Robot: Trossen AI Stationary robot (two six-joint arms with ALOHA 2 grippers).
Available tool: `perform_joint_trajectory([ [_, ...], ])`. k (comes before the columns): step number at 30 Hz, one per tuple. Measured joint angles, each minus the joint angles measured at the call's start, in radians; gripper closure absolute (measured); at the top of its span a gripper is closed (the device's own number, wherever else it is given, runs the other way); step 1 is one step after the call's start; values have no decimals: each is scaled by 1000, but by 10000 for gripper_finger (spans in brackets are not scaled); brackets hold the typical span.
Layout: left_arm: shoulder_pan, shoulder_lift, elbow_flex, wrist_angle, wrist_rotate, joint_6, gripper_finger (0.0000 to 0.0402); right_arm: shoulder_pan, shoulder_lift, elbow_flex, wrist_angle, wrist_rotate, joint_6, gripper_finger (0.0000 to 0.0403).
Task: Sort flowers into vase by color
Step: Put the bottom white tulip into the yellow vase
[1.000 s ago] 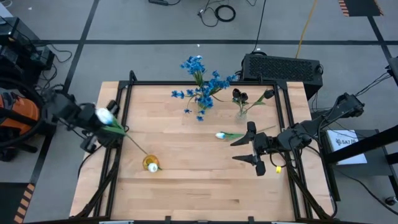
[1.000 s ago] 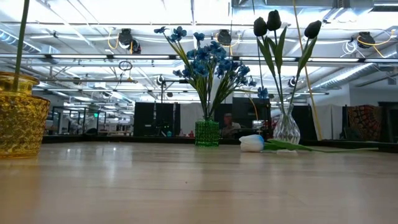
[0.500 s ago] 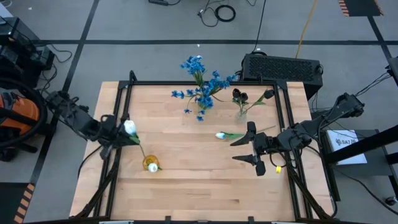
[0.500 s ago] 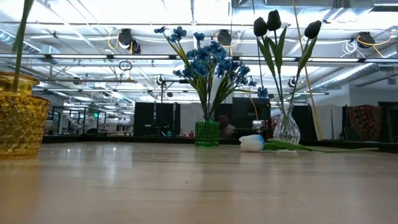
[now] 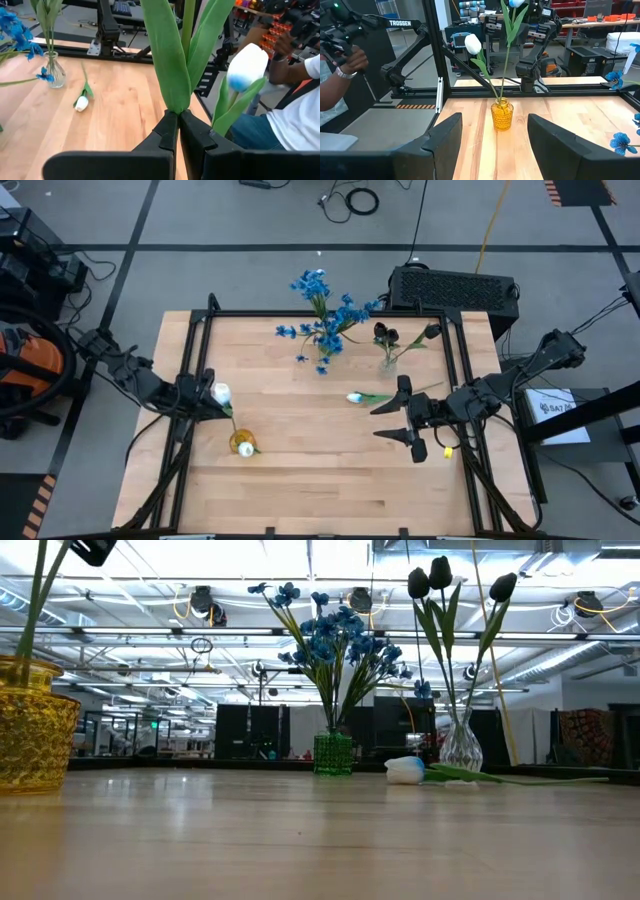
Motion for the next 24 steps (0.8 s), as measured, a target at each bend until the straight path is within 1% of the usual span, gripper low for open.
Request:
perform_joint_trajectory([
  [3, 0, 1, 0, -6, -6, 0, 386, 0, 0, 0, 1, 0, 2, 186],
  [5, 0, 2, 0, -15, -31, 0, 385, 0, 0, 0, 3, 0, 3, 186],
  [7, 0, 2, 0, -46, -46, -3, 376, 2, 0, 0, 7, -1, 10, 186],
  [9, 0, 2, 0, -86, -47, -34, 356, 3, 0, 0, 7, -5, 16, 186],
  [14, 0, 2, 0, -179, -49, -140, 287, 3, 0, 0, -1, -6, 18, 186],
  [16, 0, 2, 0, -191, -49, -169, 266, 3, 0, 0, -35, -5, 27, 186],
  [18, 0, 2, 2, -191, -47, -174, 254, 3, 0, 0, -91, -6, 43, 186],
  [24, 0, 0, 40, -218, -39, -167, 249, 9, 0, 0, -323, -11, 176, 186],
])
